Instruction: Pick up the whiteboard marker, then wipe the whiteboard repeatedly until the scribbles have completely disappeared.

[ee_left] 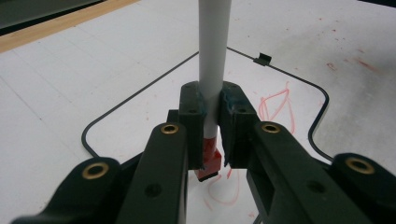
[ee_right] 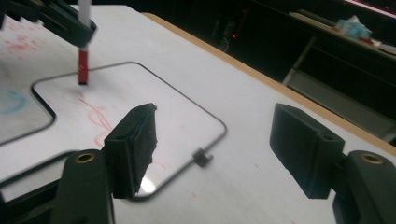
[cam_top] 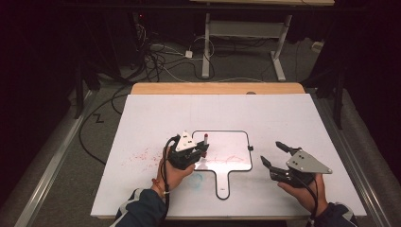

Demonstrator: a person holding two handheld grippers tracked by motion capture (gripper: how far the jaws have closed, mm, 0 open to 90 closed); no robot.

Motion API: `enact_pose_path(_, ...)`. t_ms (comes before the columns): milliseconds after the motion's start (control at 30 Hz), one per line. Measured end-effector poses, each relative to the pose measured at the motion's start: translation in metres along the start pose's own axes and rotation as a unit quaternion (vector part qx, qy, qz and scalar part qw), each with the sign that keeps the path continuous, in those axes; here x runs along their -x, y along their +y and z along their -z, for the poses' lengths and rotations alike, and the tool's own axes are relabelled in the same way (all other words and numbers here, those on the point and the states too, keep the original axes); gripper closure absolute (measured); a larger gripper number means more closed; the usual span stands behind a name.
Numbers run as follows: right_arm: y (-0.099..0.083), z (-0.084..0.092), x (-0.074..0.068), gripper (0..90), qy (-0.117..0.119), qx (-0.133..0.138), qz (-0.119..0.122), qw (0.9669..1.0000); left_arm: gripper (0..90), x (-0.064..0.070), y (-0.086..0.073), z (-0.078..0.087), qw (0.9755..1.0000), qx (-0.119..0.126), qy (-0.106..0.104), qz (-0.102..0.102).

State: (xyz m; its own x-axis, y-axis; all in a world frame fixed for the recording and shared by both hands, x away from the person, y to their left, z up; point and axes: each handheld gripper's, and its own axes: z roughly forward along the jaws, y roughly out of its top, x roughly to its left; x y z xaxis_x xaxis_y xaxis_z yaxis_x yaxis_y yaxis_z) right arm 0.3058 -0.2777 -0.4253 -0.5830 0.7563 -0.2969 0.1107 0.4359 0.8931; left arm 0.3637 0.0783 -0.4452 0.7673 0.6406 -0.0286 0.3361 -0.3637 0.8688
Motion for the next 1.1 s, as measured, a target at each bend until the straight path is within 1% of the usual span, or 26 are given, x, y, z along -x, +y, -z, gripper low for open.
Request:
enact_pose_path(33,-0.005,0.004,0.004,29.3,-0.015,-0.01,-0.003,0.9998,78.7,0.0,-0.001,-0.001,1.0,-0.001,0.001,-0.001)
enact_pose_path(100,-0.008,0.007,0.005,29.3,-0.018,-0.013,-0.003,0.9997,78.6,-0.001,-0.002,-0.001,1.0,-0.004,0.0,-0.003)
enact_pose_path(167,-0.015,0.013,0.009,28.3,-0.027,-0.02,-0.009,0.9994,78.7,-0.002,-0.004,-0.002,1.0,-0.005,0.0,-0.001)
enact_pose_path(200,-0.015,0.013,0.009,28.3,-0.027,-0.02,-0.009,0.9994,78.7,-0.002,-0.004,-0.002,1.0,-0.006,0.0,-0.002)
enact_pose_path(300,-0.021,0.015,0.01,28.2,-0.039,-0.037,0.002,0.9985,78.7,-0.002,-0.004,-0.002,1.0,-0.004,0.004,-0.004)
enact_pose_path(333,-0.021,0.015,0.01,28.2,-0.039,-0.037,0.002,0.9985,78.7,-0.002,-0.005,-0.002,1.0,-0.005,0.002,-0.005)
enact_pose_path(367,-0.023,0.013,0.01,28.2,-0.038,-0.042,0.007,0.9984,78.7,-0.001,-0.005,-0.003,0.9999,-0.006,0.004,-0.007)
enact_pose_path(400,-0.023,0.013,0.01,28.2,-0.038,-0.042,0.007,0.9984,78.7,0.0,-0.005,-0.003,0.9999,-0.009,0.005,-0.01)
enact_pose_path(433,-0.023,0.011,0.01,28.1,-0.03,-0.045,0.005,0.9985,78.7,0.001,-0.006,-0.004,0.9999,-0.01,0.004,-0.011)
enact_pose_path(567,-0.025,0.008,0.009,28.1,-0.027,-0.049,0.003,0.9984,78.7,0.002,-0.007,-0.007,0.9999,-0.01,0.001,-0.014)
enact_pose_path(633,-0.026,0.008,0.01,27.9,-0.022,-0.051,0.0,0.9985,78.7,0.002,-0.007,-0.009,0.9999,-0.007,-0.001,-0.015)
enact_pose_path(733,-0.026,0.007,0.01,27.9,-0.02,-0.048,-0.002,0.9986,78.7,0.002,-0.008,-0.011,1.0,0.003,-0.006,-0.008)
enact_pose_path(767,-0.025,0.007,0.009,27.9,-0.019,-0.05,-0.002,0.9985,78.8,0.003,-0.008,-0.012,0.9999,0.004,-0.008,-0.009)
enact_pose_path(833,-0.026,0.007,0.008,27.9,-0.016,-0.053,-0.002,0.9985,78.8,0.006,-0.007,-0.016,0.9999,0.009,-0.012,-0.008)
enact_pose_path(867,-0.026,0.007,0.008,27.9,-0.016,-0.053,-0.002,0.9985,78.8,0.009,-0.006,-0.019,0.9998,0.01,-0.017,-0.009)
enact_pose_path(900,-0.026,0.007,0.007,27.9,-0.015,-0.054,0.001,0.9984,78.8,0.014,-0.005,-0.022,0.9996,0.012,-0.022,-0.014)
enact_pose_path(1000,-0.026,0.008,0.005,27.9,-0.013,-0.057,0.002,0.9983,78.8,0.027,-0.001,-0.03,0.9986,0.013,-0.036,-0.036)
enact_pose_path(1067,-0.028,0.009,0.005,27.9,-0.012,-0.059,0.004,0.9982,78.8,0.032,0.0,-0.031,0.998,0.01,-0.036,-0.051)
enact_pose_path(1100,-0.029,0.009,0.006,27.9,-0.013,-0.062,0.004,0.998,78.8,0.031,0.0,-0.03,0.998,0.009,-0.035,-0.052)
